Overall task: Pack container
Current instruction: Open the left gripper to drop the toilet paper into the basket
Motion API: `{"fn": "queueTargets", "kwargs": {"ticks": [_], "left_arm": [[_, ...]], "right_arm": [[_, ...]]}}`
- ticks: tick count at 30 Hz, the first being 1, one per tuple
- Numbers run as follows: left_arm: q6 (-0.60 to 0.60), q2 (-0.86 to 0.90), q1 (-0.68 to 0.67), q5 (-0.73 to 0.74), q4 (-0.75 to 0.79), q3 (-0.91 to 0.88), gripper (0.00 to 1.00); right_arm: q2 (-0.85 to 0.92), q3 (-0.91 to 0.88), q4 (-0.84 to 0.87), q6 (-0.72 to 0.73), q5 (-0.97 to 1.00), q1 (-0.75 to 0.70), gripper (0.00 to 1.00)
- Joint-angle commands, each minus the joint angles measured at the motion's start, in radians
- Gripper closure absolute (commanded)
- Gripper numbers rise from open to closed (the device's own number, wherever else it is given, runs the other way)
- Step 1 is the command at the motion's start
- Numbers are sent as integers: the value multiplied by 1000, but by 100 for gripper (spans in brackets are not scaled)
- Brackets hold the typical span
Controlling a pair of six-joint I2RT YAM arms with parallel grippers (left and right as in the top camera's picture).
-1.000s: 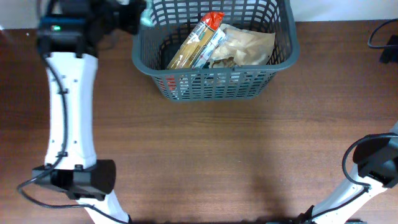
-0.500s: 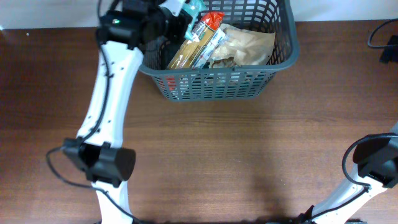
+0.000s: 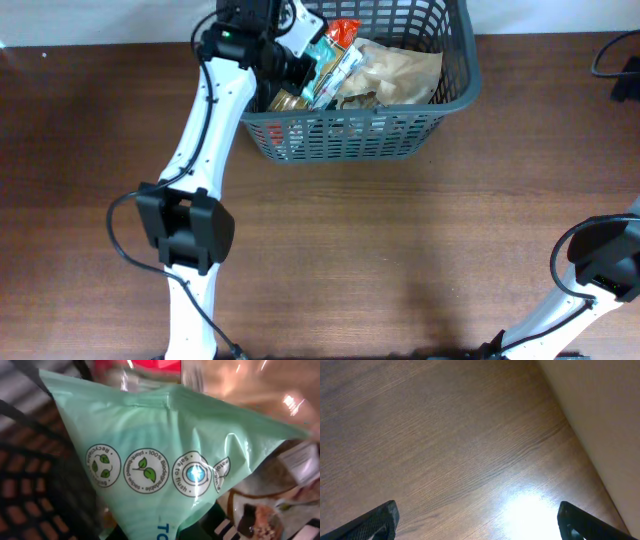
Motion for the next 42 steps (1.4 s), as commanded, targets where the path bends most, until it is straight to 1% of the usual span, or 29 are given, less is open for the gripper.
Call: {"fn": "queueTargets", "kwargs": {"ticks": [1,3,4,5,7,8,10,11,12,13,14,19,22,25,31,35,39,42], "left_arm": [[31,16,-25,4,-13,14,95],[31,16,-35,0,-12,14,91],[32,16,-39,-1,-12,14,87],[32,16,-44,-1,-12,14,79],[31,16,-48,-5,-12,14,69],[32,16,-50,-18,-12,14,48],[31,16,-50,-39,-10,14,28],[31,16,-50,-54,-9,15,20],[31,16,-50,-72,-8,16,13],[31,16,-50,-88,-9,21,3],[31,16,-50,-93,-10,27,0],[22,16,-47,-95,-10,106,1],[-31,16,-33,-126,-14,203,1],[-46,14,-10,-136,-39,321,1],[-53,-15,64,-139,-151,570,1],[-53,-58,126,-141,-252,689,1],[-53,-110,180,-201,-333,771,1],[-53,-169,206,-268,-371,768,1]], "right_arm": [[-22,5,0,6,-2,2,1],[-22,5,0,6,-2,2,1],[-22,5,0,6,-2,2,1],[-22,5,0,6,-2,2,1],[-22,5,0,6,-2,2,1],[-22,5,0,6,-2,2,1],[-22,5,0,6,-2,2,1],[-22,5,0,6,-2,2,1],[-22,5,0,6,-2,2,1],[-22,5,0,6,-2,2,1],[-22,5,0,6,-2,2,1],[-22,5,0,6,-2,2,1],[-22,5,0,6,-2,2,1],[-22,5,0,6,-2,2,1],[-22,5,0,6,-2,2,1],[-22,5,0,6,-2,2,1],[-22,5,0,6,-2,2,1],[-22,5,0,6,-2,2,1]]}}
